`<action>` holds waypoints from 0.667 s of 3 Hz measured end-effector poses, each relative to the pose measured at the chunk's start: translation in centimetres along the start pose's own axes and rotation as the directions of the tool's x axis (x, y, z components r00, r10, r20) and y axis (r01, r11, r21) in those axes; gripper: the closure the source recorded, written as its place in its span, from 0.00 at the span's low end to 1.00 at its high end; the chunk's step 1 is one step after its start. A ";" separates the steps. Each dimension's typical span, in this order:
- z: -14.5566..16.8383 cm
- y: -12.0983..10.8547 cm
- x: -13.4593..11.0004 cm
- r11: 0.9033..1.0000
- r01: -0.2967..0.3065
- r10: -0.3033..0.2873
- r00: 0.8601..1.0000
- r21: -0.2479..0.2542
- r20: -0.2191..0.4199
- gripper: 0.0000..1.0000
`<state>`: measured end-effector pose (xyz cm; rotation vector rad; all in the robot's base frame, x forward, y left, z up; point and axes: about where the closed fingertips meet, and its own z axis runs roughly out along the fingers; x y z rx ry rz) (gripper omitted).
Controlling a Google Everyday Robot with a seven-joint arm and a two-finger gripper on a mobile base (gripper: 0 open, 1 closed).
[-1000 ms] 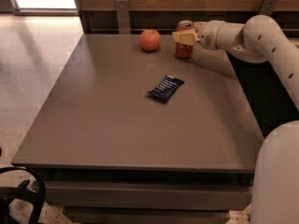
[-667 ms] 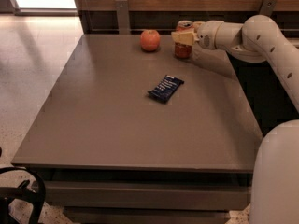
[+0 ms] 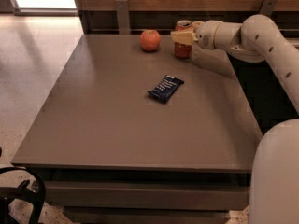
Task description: Move coke can near apple
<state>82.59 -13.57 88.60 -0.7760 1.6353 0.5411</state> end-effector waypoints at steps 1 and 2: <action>0.0 0.0 0.0 1.000 0.000 0.000 1.000 0.000 0.000 0.12; 0.2 0.1 0.0 1.000 -0.001 0.001 1.000 -0.004 0.000 0.00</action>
Offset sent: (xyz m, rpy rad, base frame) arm 0.0000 0.0001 0.0004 0.0000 0.0001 0.0002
